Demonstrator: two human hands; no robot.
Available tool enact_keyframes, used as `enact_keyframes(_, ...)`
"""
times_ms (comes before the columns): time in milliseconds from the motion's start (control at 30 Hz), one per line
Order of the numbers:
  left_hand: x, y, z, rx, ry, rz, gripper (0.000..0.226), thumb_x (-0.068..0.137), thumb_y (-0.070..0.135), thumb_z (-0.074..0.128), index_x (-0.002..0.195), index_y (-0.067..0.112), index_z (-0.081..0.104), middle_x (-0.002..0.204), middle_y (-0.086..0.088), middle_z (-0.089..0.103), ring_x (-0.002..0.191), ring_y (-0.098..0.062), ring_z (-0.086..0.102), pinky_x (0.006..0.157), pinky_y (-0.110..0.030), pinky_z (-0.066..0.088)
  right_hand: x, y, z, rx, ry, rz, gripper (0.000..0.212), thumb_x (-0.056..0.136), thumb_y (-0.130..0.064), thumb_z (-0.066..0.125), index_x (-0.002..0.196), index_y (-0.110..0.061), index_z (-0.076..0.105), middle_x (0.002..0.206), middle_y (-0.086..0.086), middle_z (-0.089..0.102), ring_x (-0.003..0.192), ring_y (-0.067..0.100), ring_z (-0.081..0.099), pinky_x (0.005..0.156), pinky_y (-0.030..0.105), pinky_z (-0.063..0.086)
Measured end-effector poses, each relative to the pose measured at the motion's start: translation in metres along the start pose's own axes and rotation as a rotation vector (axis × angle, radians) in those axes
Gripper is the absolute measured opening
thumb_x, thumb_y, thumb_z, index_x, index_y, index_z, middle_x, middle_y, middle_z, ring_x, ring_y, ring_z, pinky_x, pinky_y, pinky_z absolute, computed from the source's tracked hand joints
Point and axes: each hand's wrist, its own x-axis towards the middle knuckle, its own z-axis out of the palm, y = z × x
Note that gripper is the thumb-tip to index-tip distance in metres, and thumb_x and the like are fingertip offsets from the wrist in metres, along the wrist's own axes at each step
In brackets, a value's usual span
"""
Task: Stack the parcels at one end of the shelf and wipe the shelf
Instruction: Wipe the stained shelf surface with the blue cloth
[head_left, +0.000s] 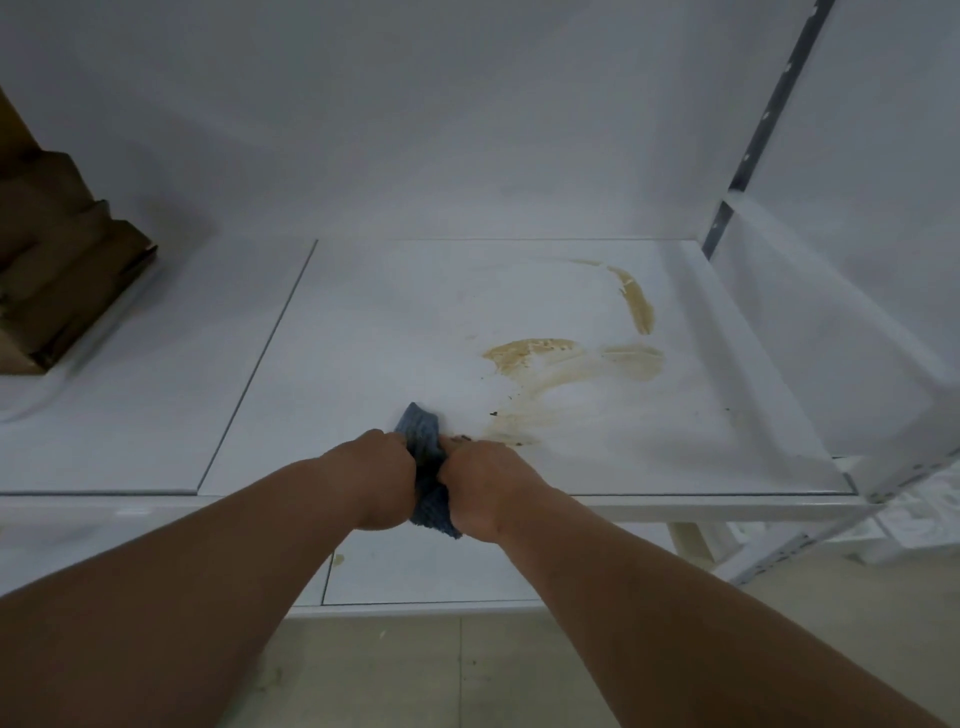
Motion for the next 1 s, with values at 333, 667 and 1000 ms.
enact_keyframes(333, 0.042, 0.049, -0.015, -0.045, 0.188, 0.052, 0.024, 0.094, 0.022, 0.052, 0.107, 0.008, 0.066, 0.116, -0.011, 0.056, 0.104, -0.023, 0.058, 0.088, -0.032, 0.05, -0.015, 0.055, 0.004, 0.107, 0.072, 0.157, 0.041, 0.093, -0.02, 0.054, 0.133, -0.014, 0.056, 0.137, 0.005, 0.053, 0.119, 0.027, 0.055, 0.1, 0.039, 0.048)
enact_keyframes(667, 0.088, 0.03, -0.028, -0.029, 0.243, 0.116, 0.026, 0.093, 0.021, 0.052, 0.112, 0.011, 0.066, 0.122, -0.01, 0.05, 0.106, -0.022, 0.053, 0.086, -0.029, 0.047, 0.038, 0.074, -0.007, 0.048, 0.125, 0.192, 0.04, 0.088, -0.023, 0.064, 0.127, -0.016, 0.063, 0.139, 0.002, 0.05, 0.124, 0.022, 0.051, 0.102, 0.038, 0.047)
enact_keyframes(1000, 0.141, -0.001, -0.06, -0.018, 0.252, 0.103, 0.032, 0.089, 0.017, 0.055, 0.118, 0.008, 0.063, 0.128, -0.012, 0.043, 0.116, -0.026, 0.045, 0.095, -0.039, 0.048, 0.11, 0.086, -0.044, -0.012, 0.091, 0.284, 0.033, 0.091, -0.012, 0.052, 0.123, -0.008, 0.059, 0.128, 0.01, 0.056, 0.112, 0.028, 0.058, 0.089, 0.037, 0.047)
